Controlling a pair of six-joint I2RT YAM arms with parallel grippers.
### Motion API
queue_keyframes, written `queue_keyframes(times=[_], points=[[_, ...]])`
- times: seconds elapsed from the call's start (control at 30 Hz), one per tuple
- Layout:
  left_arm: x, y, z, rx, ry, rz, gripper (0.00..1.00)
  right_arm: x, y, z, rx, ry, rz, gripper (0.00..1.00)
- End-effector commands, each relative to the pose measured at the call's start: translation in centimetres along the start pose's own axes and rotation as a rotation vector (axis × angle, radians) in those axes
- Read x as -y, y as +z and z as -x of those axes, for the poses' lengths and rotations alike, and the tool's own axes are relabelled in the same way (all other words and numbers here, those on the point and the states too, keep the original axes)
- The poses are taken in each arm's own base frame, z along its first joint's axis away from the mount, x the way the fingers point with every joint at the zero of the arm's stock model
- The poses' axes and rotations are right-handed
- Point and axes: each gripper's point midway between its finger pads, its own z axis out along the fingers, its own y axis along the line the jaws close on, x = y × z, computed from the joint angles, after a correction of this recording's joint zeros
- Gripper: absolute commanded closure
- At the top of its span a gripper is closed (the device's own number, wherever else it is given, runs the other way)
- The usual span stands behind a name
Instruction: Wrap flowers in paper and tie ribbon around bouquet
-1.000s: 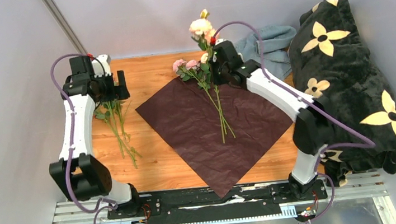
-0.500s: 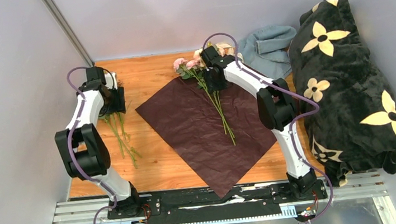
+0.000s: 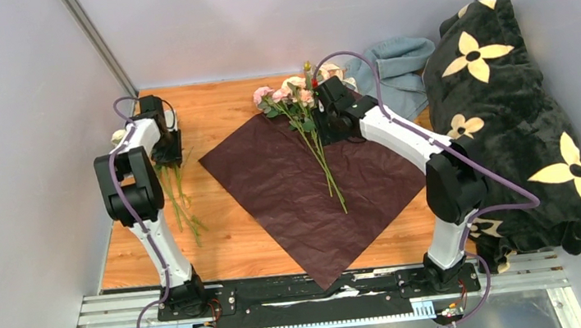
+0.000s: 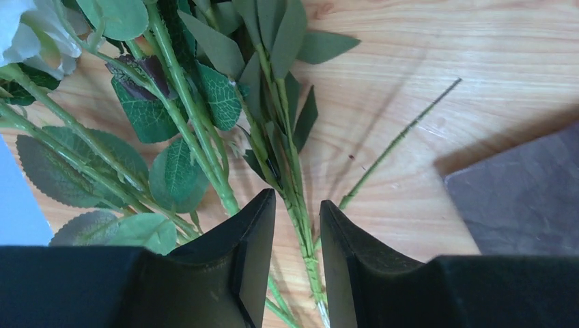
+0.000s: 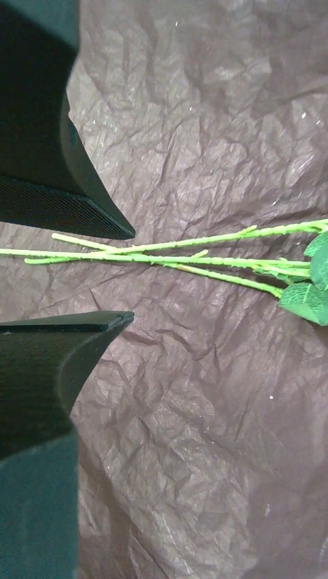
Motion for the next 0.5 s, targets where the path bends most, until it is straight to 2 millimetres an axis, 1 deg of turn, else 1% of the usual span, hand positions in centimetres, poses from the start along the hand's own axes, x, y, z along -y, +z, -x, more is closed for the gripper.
queue_keyframes(times=[0.0, 0.1, 0.17, 0.2, 0.27, 0.3, 0.33, 0.4, 0.47], points=[[-1.9, 1.0, 0.1, -0.024, -0.006, 0.096, 0.60, 0.1, 0.9, -1.6, -0.032, -0.043, -0.007, 0.53], [-2.0, 2.1, -0.5, -0.046, -0.001, 0.103, 0.59, -0.1, 1.2, -1.7, -0.040, -0.050, 0.002, 0.53], [-1.8, 2.7, -0.9, -0.068, 0.002, 0.094, 0.60, -0.2, 1.3, -1.6, -0.040, -0.054, 0.009, 0.53], [-1.6, 3.0, -0.9, -0.079, 0.002, 0.085, 0.64, -0.3, 1.3, -1.5, -0.038, -0.056, 0.013, 0.53], [-1.2, 2.9, -0.9, -0.083, -0.005, 0.056, 0.78, -0.4, 1.0, -1.2, -0.033, -0.057, 0.021, 0.53], [-0.8, 2.5, -0.7, -0.076, -0.021, 0.030, 0.90, -0.5, 0.7, -1.0, -0.029, -0.055, 0.025, 0.53], [-0.2, 1.8, -0.2, -0.054, -0.034, -0.012, 1.00, -0.6, 0.3, -0.8, -0.026, -0.054, 0.032, 0.53], [0.1, -0.6, 1.3, 0.020, -0.064, -0.058, 1.00, -1.0, -1.0, 0.0, 0.008, -0.042, 0.051, 0.53], [-0.2, -3.9, 3.3, 0.118, -0.112, -0.086, 1.00, -1.5, -2.0, 0.5, 0.041, -0.046, 0.068, 0.53]])
